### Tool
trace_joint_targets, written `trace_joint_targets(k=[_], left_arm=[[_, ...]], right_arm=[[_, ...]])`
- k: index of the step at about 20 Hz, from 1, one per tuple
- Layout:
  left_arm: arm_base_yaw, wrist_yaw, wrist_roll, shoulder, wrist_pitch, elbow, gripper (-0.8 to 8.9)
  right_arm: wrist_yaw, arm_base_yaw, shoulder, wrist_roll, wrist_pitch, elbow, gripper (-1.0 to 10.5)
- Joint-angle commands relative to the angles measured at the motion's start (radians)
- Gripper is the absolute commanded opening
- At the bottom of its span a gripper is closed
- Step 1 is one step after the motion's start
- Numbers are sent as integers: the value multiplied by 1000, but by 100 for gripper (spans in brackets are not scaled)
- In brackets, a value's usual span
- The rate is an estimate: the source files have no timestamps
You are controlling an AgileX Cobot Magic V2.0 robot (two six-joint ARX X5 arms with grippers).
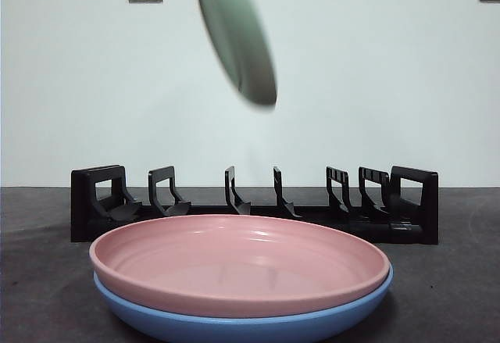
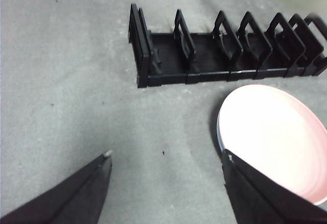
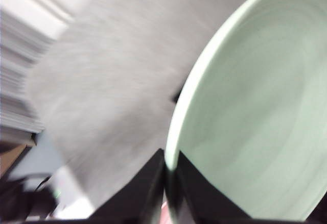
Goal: Place the plate
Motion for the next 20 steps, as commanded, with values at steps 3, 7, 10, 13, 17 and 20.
trace_joint_targets(k=[3, 7, 10, 13, 17, 20], left_arm=[[-3, -6, -4, 3, 21, 7, 341], [-3, -6, -4, 3, 21, 7, 341], [-3, -8, -13, 3, 23, 7, 341], [-3, -13, -29, 3, 23, 7, 341], [-3, -13, -31, 3, 23, 7, 341], [-3, -13, -31, 3, 23, 7, 341]], right_arm=[[-18, 39, -103, -190, -136, 19, 9], [-18, 97, -276, -190, -71, -158, 9], [-1, 168, -420, -190, 55, -399, 9], [137, 284, -532, -189, 219, -655, 9], [406, 448, -551, -189, 304, -891, 9], [532, 540, -537, -187, 396, -1033, 9]])
